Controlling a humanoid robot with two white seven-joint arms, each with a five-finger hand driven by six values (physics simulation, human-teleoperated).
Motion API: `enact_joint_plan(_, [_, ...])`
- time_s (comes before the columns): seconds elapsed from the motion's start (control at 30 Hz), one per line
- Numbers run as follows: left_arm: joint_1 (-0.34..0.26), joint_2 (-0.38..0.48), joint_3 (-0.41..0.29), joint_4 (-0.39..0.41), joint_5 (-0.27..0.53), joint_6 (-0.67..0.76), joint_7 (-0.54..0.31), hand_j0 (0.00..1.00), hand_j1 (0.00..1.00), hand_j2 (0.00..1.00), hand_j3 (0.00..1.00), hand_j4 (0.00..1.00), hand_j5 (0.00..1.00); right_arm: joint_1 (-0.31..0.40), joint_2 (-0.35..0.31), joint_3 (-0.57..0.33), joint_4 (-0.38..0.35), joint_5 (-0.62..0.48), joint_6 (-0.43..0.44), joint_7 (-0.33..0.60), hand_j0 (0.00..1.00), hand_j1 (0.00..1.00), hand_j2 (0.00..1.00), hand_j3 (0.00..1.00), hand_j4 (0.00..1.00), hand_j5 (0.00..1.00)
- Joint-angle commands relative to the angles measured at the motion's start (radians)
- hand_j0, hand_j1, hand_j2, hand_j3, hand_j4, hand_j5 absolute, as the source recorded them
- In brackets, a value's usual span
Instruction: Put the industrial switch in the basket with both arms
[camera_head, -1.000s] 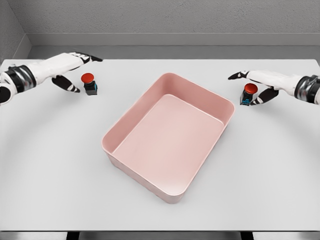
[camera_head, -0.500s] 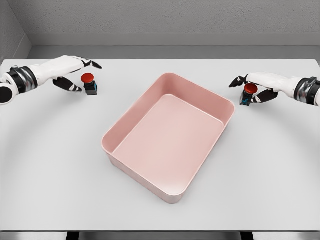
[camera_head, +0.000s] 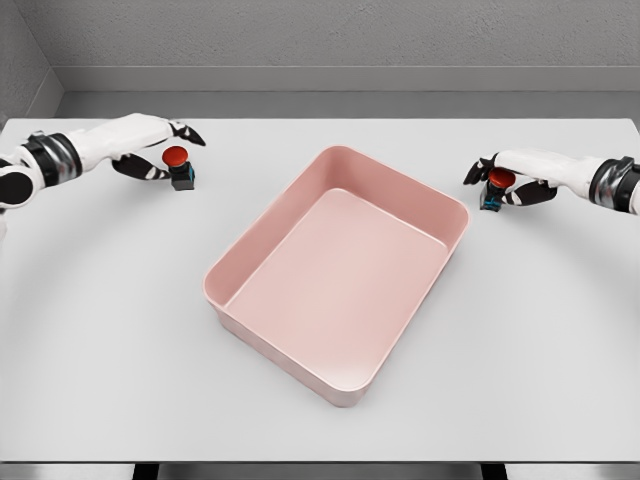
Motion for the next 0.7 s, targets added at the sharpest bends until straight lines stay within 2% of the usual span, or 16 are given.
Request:
enact_joint_plan(0.0, [0.000, -0.012, -0.001, 0.001, 0.006, 0.001, -0.002, 0.74, 0.74, 0.74, 0.74, 0.74, 0.74, 0.000, -0.001, 0.004, 0.002, 0.011, 0.001, 0.001, 0.56, 0.56, 0.56, 0.56, 0.56, 0.56])
enact_joint_plan(0.47, [0.012, -0.030, -0.001, 0.009, 0.006, 0.001, -0.016, 0.74, 0.74, 0.74, 0.74, 0.74, 0.74, -0.006, -0.007, -0.010, -0.012, 0.020, -0.011, 0.004, 0.56, 0.56, 0.56, 0.56, 0.56, 0.56])
enact_joint_plan(0.53, [0.014, -0.030, -0.001, 0.009, 0.006, 0.001, -0.016, 0.68, 0.68, 0.68, 0.68, 0.68, 0.68, -0.006, -0.022, -0.010, -0.044, 0.022, -0.011, 0.004, 0.56, 0.56, 0.56, 0.56, 0.56, 0.56])
enact_joint_plan(0.67, [0.017, -0.027, 0.002, 0.009, 0.008, 0.001, -0.018, 0.56, 0.56, 0.56, 0.56, 0.56, 0.56, -0.009, -0.024, -0.010, -0.049, 0.022, -0.009, 0.006, 0.56, 0.56, 0.56, 0.56, 0.56, 0.56])
